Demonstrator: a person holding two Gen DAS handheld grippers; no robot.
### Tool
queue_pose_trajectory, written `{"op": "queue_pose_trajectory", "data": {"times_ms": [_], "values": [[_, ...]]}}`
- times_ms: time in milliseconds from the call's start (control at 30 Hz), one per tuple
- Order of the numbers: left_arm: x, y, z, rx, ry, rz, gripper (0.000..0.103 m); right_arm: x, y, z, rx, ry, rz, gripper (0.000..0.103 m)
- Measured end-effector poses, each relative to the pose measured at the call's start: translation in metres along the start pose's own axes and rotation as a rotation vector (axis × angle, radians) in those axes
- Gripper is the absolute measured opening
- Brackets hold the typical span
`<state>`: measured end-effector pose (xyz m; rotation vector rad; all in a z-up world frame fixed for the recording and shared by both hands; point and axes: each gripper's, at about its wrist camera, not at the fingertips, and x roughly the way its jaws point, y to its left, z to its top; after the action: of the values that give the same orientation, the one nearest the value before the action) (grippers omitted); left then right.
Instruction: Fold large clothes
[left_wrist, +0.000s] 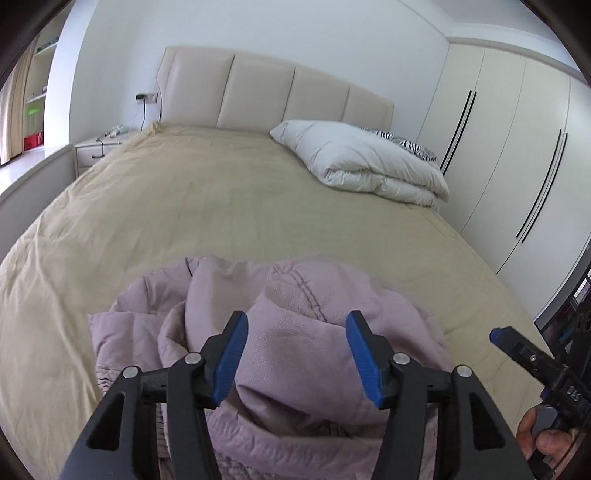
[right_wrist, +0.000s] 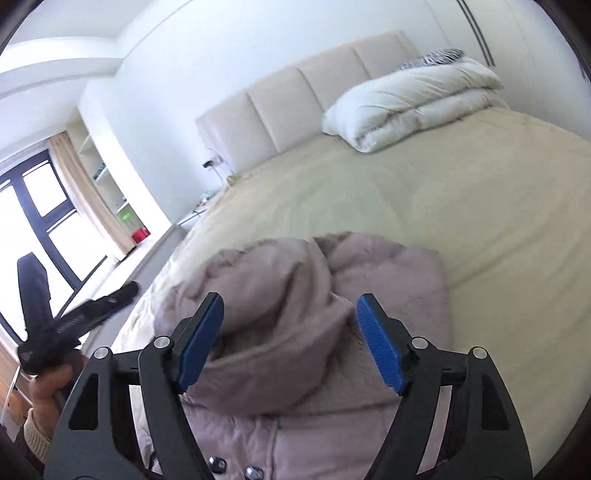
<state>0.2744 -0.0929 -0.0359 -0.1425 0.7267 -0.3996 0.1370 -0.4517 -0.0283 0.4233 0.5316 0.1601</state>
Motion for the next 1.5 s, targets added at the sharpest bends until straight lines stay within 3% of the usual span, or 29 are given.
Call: {"op": "queue_pose_trajectory", "data": {"times_ms": [133, 200, 267, 333, 433, 533, 633, 700, 767, 833, 900, 1000, 1133, 1200, 1267, 1333, 1400, 1433, 1500], "values": [[0.066, 0.019, -0.031, -0.009, 0.137, 0.082, 0.049, 0.067, 0.021, 0.009, -0.085, 0.133, -0.025, 0.048], [0.086, 0.028, -0.051, -0.004, 0.157, 0.108, 0.049, 0.11, 0.025, 0.003, -0.138, 0.239, -0.1, 0.048], [0.093, 0.028, -0.061, 0.042, 0.136, 0.118, 0.049, 0.155, 0.008, -0.025, -0.16, 0.339, -0.171, 0.047], [0.099, 0.028, -0.063, 0.066, 0.146, 0.121, 0.049, 0.167, 0.002, -0.057, -0.284, 0.288, -0.204, 0.047], [0.083, 0.036, -0.054, 0.019, 0.143, 0.098, 0.044, 0.174, 0.01, -0.058, -0.324, 0.276, -0.229, 0.047], [0.037, 0.044, -0.041, -0.042, 0.012, 0.122, 0.046, 0.152, 0.009, -0.031, -0.245, 0.311, -0.189, 0.046], [0.02, 0.04, -0.026, -0.029, -0.066, 0.131, 0.049, 0.101, 0.016, 0.019, -0.2, 0.149, -0.185, 0.048], [0.03, 0.031, -0.018, 0.013, -0.064, 0.126, 0.049, 0.107, 0.025, 0.048, -0.204, 0.115, -0.153, 0.048], [0.051, 0.031, -0.018, 0.026, -0.025, 0.146, 0.049, 0.126, 0.036, 0.069, -0.21, 0.13, -0.121, 0.048], [0.084, 0.044, -0.027, -0.017, 0.071, 0.165, 0.049, 0.152, 0.048, 0.077, -0.233, 0.162, -0.108, 0.046], [0.103, 0.056, -0.039, -0.027, 0.09, 0.174, 0.049, 0.2, 0.048, 0.074, -0.26, 0.252, -0.127, 0.046], [0.115, 0.055, -0.044, -0.002, 0.083, 0.18, 0.049, 0.27, 0.025, 0.041, -0.238, 0.421, -0.175, 0.045], [0.13, 0.06, -0.042, -0.015, 0.131, 0.156, 0.05, 0.294, -0.007, 0.034, -0.12, 0.401, -0.118, 0.045], [0.118, 0.063, -0.038, -0.046, 0.14, 0.134, 0.048, 0.295, -0.001, 0.037, -0.155, 0.417, -0.138, 0.045], [0.082, 0.063, -0.037, -0.089, 0.087, 0.135, 0.047, 0.284, 0.005, 0.048, -0.155, 0.427, -0.167, 0.045], [0.043, 0.054, -0.042, -0.06, 0.0, 0.165, 0.047, 0.236, 0.012, 0.058, -0.095, 0.329, -0.141, 0.045], [0.023, 0.046, -0.054, -0.025, -0.04, 0.193, 0.047, 0.18, 0.032, 0.059, -0.111, 0.233, -0.098, 0.045], [0.022, 0.043, -0.062, -0.003, -0.034, 0.212, 0.047, 0.16, 0.04, 0.053, -0.136, 0.216, -0.074, 0.045], [0.041, 0.045, -0.078, 0.008, 0.055, 0.228, 0.047, 0.139, 0.062, 0.033, -0.194, 0.231, -0.049, 0.045]]}}
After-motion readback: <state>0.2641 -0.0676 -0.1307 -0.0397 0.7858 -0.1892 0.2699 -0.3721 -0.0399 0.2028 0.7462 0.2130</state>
